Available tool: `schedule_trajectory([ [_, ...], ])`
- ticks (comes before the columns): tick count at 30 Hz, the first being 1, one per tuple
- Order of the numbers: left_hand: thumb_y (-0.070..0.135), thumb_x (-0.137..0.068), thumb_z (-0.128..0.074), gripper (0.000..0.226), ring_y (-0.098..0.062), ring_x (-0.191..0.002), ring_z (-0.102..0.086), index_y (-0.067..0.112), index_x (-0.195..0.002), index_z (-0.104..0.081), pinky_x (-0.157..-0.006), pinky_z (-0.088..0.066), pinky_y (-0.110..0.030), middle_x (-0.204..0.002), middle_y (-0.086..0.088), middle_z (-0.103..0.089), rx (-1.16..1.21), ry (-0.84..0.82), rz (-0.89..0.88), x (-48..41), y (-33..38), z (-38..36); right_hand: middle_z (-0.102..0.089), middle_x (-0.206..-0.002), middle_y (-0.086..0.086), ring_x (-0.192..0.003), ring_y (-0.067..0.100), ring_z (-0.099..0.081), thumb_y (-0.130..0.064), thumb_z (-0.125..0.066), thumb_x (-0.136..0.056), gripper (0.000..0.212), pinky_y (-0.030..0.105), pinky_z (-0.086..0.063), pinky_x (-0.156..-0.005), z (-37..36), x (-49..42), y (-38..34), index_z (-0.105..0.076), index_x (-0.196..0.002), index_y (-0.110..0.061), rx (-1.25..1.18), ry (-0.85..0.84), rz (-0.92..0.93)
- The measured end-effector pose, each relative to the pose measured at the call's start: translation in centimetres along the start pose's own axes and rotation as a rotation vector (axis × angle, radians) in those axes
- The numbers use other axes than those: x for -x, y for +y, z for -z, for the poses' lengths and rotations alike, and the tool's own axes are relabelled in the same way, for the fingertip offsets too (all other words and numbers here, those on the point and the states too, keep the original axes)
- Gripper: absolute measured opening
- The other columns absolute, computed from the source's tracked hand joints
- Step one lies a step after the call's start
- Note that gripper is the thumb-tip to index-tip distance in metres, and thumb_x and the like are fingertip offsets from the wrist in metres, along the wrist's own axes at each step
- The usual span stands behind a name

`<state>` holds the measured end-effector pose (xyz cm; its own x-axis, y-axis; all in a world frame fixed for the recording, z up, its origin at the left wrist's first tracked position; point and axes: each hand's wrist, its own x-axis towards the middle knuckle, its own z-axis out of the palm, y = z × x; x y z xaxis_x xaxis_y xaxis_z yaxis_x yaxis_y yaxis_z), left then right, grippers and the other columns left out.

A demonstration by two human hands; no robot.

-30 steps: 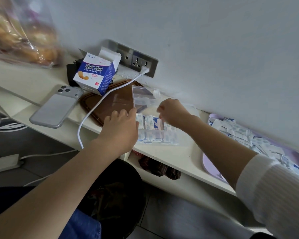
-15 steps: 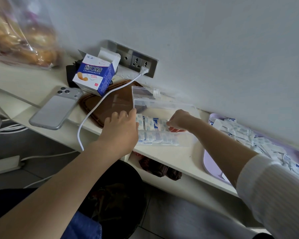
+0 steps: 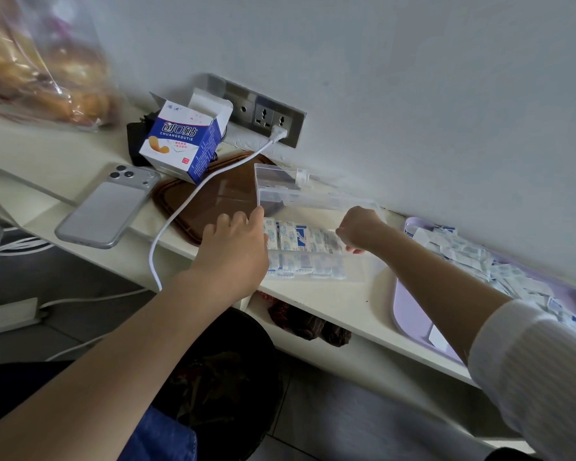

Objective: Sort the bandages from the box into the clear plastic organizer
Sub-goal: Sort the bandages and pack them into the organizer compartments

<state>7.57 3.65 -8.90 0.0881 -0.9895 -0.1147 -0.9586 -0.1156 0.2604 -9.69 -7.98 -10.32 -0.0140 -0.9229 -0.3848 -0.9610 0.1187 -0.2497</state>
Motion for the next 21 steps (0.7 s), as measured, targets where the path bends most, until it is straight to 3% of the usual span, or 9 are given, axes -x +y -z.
schedule_trajectory([
  [2, 0.024, -0.101, -0.028, 0.05, -0.027, -0.128, -0.033, 0.017, -0.147, -0.01, -0.102, -0.03, -0.041, -0.141, -0.01, -0.037, 0.004, -0.002, 0.002, 0.03, 0.02, -0.04, -0.056, -0.064, 0.006, -0.022, 0.006, -0.047, -0.009, -0.046, -0.092, 0.027, 0.015, -0.038, -0.035, 0.02, 0.27, 0.22, -0.043, -0.065, -0.009, 0.047, -0.016, -0.043],
  [4, 0.024, -0.101, -0.028, 0.05, -0.027, -0.128, -0.033, 0.017, -0.147, -0.01, -0.101, -0.03, -0.041, -0.141, -0.01, -0.037, 0.004, 0.001, 0.002, 0.05, 0.01, -0.1, -0.052, -0.062, 0.005, -0.022, 0.009, -0.047, -0.012, -0.047, -0.093, 0.024, 0.009, -0.028, -0.028, -0.16, 0.23, 0.43, -0.045, -0.069, -0.008, 0.078, -0.049, -0.062],
  [6, 0.024, -0.101, -0.028, 0.049, -0.027, -0.127, -0.034, 0.017, -0.147, -0.011, -0.101, -0.031, -0.041, -0.14, -0.01, -0.038, 0.003, 0.006, -0.001, 0.05, 0.01, -0.16, -0.061, -0.07, 0.007, -0.041, 0.014, -0.058, -0.008, -0.049, -0.09, 0.013, 0.011, -0.038, -0.037, -0.27, 0.14, 0.4, -0.059, -0.082, -0.003, 0.04, -0.075, -0.052],
  [8, 0.024, -0.101, -0.028, 0.049, -0.027, -0.127, -0.034, 0.017, -0.147, -0.011, -0.101, -0.031, -0.041, -0.14, -0.01, -0.038, 0.003, 0.005, 0.003, 0.01, 0.03, -0.17, -0.07, -0.091, 0.013, -0.07, 0.022, -0.068, -0.005, -0.053, -0.087, 0.019, 0.022, -0.051, -0.058, -0.38, -0.1, 0.4, -0.065, -0.098, 0.004, -0.031, -0.092, -0.04],
  [10, 0.024, -0.102, -0.026, 0.049, -0.027, -0.127, -0.034, 0.017, -0.147, -0.011, -0.101, -0.03, -0.041, -0.141, -0.01, -0.037, 0.0, 0.004, 0.004, -0.01, 0.07, -0.17, -0.07, -0.101, 0.016, -0.089, 0.026, -0.069, -0.005, -0.055, -0.086, 0.022, 0.03, -0.055, -0.075, -0.39, -0.22, 0.36, -0.065, -0.103, 0.005, -0.062, -0.08, -0.024],
  [12, 0.024, -0.102, -0.025, 0.048, -0.027, -0.128, -0.033, 0.017, -0.147, -0.01, -0.101, -0.03, -0.041, -0.141, -0.01, -0.037, -0.001, 0.0, 0.002, 0.01, 0.1, -0.14, -0.07, -0.097, 0.015, -0.083, 0.024, -0.069, -0.005, -0.056, -0.084, 0.019, 0.028, -0.054, -0.07, -0.43, -0.26, 0.32, -0.066, -0.097, 0.004, -0.033, -0.085, -0.014],
  [15, 0.024, -0.102, -0.026, 0.049, -0.027, -0.128, -0.033, 0.017, -0.147, -0.01, -0.101, -0.03, -0.04, -0.141, -0.01, -0.037, -0.002, -0.004, -0.003, -0.02, 0.08, -0.12, -0.058, -0.069, 0.007, -0.052, 0.015, -0.052, -0.006, -0.057, -0.082, 0.011, 0.014, -0.039, -0.042, -0.31, -0.06, 0.38, -0.057, -0.07, -0.005, 0.037, -0.075, -0.012],
  [18, 0.025, -0.102, -0.026, 0.048, -0.027, -0.128, -0.033, 0.016, -0.147, -0.011, -0.101, -0.03, -0.04, -0.141, -0.01, -0.037, -0.007, 0.002, -0.011, 0.01, -0.06, -0.23, -0.06, -0.073, 0.009, -0.054, 0.018, -0.056, -0.007, -0.056, -0.081, 0.008, 0.021, -0.047, -0.054, -0.15, 0.08, 0.61, -0.062, -0.08, -0.003, 0.012, -0.064, 0.011],
  [21, 0.024, -0.102, -0.026, 0.048, -0.027, -0.127, -0.033, 0.017, -0.147, -0.012, -0.101, -0.03, -0.04, -0.141, -0.01, -0.037, -0.009, 0.001, -0.02, -0.01, -0.07, -0.23, -0.068, -0.093, 0.012, -0.08, 0.026, -0.065, -0.018, -0.05, -0.09, 0.022, 0.031, -0.053, -0.074, 0.14, 0.19, 0.98, -0.063, -0.092, -0.001, 0.018, -0.055, 0.058],
])
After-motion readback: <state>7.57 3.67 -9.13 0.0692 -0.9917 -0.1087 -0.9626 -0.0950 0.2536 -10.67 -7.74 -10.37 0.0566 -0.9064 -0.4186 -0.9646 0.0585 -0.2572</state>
